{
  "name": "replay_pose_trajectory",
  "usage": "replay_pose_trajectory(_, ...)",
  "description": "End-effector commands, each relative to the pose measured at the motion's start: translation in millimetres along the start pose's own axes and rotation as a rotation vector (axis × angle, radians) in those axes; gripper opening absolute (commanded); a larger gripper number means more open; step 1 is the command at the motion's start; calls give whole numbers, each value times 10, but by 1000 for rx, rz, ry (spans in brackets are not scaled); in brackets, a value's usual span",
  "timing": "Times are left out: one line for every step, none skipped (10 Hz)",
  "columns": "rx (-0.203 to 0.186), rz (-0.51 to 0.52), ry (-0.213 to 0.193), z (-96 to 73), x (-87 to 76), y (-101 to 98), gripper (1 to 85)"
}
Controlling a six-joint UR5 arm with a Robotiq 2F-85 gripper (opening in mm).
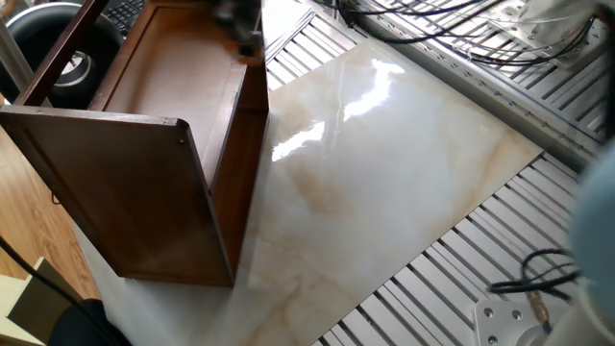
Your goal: Take the object down from the shelf
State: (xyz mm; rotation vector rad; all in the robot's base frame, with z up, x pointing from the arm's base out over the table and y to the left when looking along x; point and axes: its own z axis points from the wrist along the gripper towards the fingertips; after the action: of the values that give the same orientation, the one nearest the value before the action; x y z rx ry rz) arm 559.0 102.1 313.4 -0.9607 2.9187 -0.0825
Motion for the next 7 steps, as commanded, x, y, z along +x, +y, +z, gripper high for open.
replay_pose_trajectory(12, -21, -26, 180, 423, -226, 13)
replay_pose_trajectory(30, 24, 26, 179, 560, -272, 13)
replay_pose_trajectory(27, 90, 79, 172, 699, -254, 13)
replay_pose_trajectory(18, 138, 88, 168, 686, -191, 13)
replay_pose_trajectory(-3, 127, 58, 278, 654, -216, 13)
replay_pose_trajectory(-33, 92, 10, 522, 708, -411, 13)
replay_pose_trajectory(-31, 83, -47, 826, 782, -651, 13)
